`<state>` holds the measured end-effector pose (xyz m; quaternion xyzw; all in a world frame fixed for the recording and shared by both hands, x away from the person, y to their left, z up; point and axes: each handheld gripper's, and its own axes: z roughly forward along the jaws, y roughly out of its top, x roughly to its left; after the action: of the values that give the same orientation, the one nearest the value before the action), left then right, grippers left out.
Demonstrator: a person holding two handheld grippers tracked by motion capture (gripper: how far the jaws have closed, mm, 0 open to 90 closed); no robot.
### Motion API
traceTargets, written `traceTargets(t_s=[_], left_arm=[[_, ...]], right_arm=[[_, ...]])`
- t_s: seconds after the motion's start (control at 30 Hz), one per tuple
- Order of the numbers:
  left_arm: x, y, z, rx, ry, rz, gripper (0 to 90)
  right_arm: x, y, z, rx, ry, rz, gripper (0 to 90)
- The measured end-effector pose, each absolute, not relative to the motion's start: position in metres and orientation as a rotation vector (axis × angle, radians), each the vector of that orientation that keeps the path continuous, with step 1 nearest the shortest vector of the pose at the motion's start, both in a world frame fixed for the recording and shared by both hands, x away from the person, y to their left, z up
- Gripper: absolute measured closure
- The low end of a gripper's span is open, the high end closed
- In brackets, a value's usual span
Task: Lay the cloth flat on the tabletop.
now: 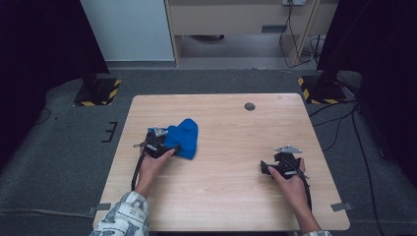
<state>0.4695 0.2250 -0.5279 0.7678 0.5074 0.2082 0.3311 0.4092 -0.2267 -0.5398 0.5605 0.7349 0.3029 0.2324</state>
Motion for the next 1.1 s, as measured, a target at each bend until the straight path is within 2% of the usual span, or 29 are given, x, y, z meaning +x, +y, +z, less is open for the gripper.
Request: traceTargets(t_s=[0.2,0.27,0.33,0.4,0.47,0.63,1.1], left_arm=[[0.468,0.227,-0.529,2.005,1.314,0.557,31.6],[0.465,0.228,-0.529,1.985,1.306,0.543,45.8],[0.464,0.226,-0.528,1.994,1.291,0.548,52.4],[0.463,0.224,-0.527,2.011,1.27,0.542,65.5],[0.462,0.221,-0.526,2.022,1.256,0.546,71.5],[0.461,0.22,-0.521,2.013,1.246,0.529,76.6],[0.453,0.197,-0.491,1.961,1.131,0.485,77.7]], right_arm=[[0.409,-0.227,-0.54,1.54,2.019,0.833,0.7],[0.409,-0.227,-0.54,1.54,2.02,0.832,0.8],[0.409,-0.227,-0.54,1.539,2.02,0.832,0.7],[0.409,-0.227,-0.54,1.539,2.019,0.833,0.7],[0.409,-0.227,-0.54,1.539,2.02,0.832,0.7],[0.409,-0.227,-0.54,1.539,2.02,0.833,0.7],[0.409,-0.227,-0.54,1.539,2.02,0.833,0.7]])
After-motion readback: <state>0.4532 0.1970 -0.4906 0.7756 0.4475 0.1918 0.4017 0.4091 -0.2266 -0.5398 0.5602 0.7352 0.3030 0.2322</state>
